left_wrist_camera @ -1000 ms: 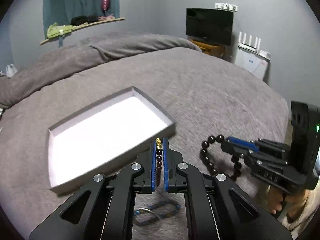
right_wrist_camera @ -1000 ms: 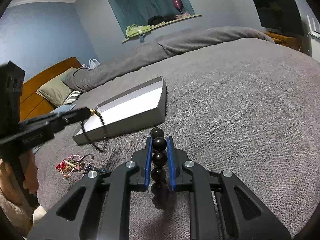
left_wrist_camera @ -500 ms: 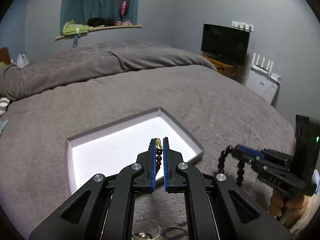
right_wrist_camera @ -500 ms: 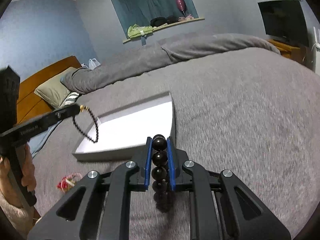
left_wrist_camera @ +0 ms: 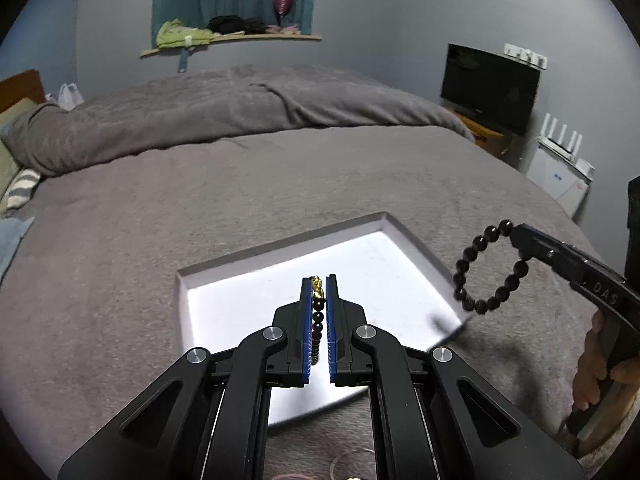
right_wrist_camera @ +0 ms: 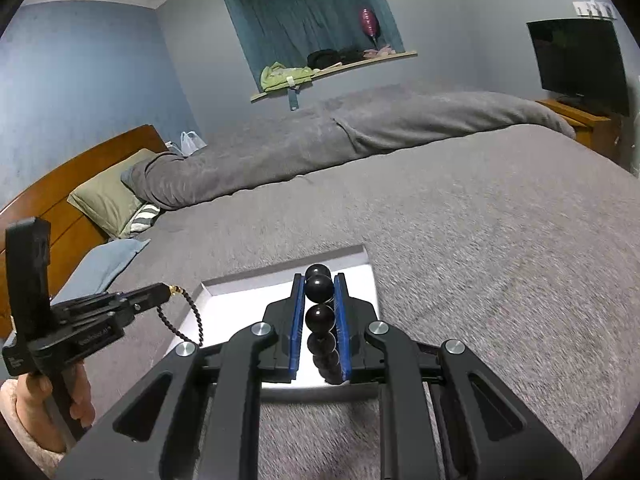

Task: Organize jewelry
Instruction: 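Grasp the small dark bead bracelet with the left tool while the right tool carries its bracelet, then lower both bracelets into the grey tray and open both tools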

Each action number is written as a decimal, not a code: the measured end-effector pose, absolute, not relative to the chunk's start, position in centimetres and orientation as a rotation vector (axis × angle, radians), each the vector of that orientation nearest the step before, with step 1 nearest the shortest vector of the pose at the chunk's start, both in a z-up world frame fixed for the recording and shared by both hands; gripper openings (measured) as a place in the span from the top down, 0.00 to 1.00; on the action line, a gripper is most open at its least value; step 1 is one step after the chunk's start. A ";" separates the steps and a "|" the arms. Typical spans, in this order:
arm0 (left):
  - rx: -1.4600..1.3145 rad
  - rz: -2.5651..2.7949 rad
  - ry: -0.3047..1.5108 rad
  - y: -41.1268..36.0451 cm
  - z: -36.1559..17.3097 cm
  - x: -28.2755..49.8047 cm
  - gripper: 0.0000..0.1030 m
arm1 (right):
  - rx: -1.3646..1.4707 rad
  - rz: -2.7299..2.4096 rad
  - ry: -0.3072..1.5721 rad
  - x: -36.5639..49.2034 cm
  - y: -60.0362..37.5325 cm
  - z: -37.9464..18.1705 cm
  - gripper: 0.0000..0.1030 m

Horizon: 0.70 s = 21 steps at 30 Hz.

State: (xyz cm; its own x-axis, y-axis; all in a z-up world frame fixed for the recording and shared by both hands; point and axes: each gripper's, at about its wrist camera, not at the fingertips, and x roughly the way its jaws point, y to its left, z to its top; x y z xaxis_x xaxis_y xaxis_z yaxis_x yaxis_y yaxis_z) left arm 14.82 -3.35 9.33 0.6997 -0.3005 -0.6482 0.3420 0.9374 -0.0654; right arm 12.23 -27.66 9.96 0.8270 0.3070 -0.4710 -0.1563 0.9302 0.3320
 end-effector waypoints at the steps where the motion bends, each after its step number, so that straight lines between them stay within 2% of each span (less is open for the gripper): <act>1: 0.056 -0.347 0.717 -3.1 9.4 15.3 0.93 | 0.283 0.253 0.543 12.6 -27.6 10.1 0.86; 7: 0.060 -0.285 0.723 -2.2 9.6 17.5 0.93 | 0.267 0.272 0.542 14.7 -27.1 10.2 0.86; 21: 0.068 -0.303 0.786 -1.0 7.9 22.4 0.93 | 0.279 0.346 0.674 21.2 -26.7 6.4 0.86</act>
